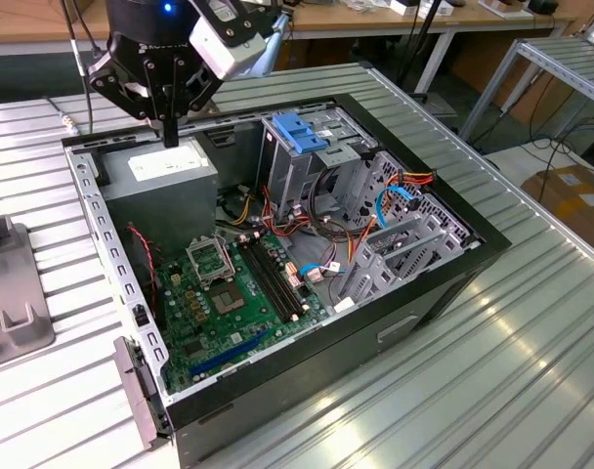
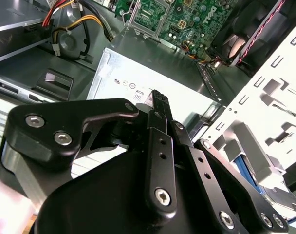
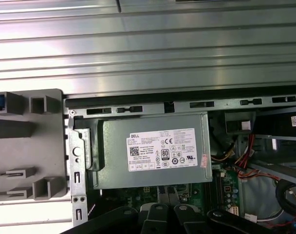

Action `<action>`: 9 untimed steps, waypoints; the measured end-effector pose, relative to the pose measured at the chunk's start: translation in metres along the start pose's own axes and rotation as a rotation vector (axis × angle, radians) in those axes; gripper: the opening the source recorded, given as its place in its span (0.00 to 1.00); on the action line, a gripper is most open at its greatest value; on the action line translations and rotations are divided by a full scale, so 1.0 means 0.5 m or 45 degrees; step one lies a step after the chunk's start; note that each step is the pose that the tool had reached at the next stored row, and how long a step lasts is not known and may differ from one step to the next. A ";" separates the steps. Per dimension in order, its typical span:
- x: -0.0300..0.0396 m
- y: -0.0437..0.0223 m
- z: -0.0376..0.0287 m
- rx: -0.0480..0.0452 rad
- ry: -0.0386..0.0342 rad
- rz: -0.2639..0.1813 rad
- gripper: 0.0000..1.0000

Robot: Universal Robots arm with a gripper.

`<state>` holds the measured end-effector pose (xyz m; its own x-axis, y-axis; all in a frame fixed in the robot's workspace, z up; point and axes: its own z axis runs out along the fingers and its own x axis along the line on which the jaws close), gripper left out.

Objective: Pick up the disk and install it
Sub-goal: 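Reach for the disk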

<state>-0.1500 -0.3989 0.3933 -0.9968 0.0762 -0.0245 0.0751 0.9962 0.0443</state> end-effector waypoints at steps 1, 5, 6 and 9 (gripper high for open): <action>0.001 0.000 0.000 0.000 0.0000 0.000 0.10; 0.003 0.000 0.000 0.000 0.0000 0.000 0.10; 0.003 0.000 0.000 0.000 0.0000 0.000 0.10; 0.005 0.000 0.000 0.000 0.0000 0.000 0.10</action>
<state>-0.1524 -0.3989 0.3933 -0.9968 0.0762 -0.0245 0.0751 0.9962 0.0444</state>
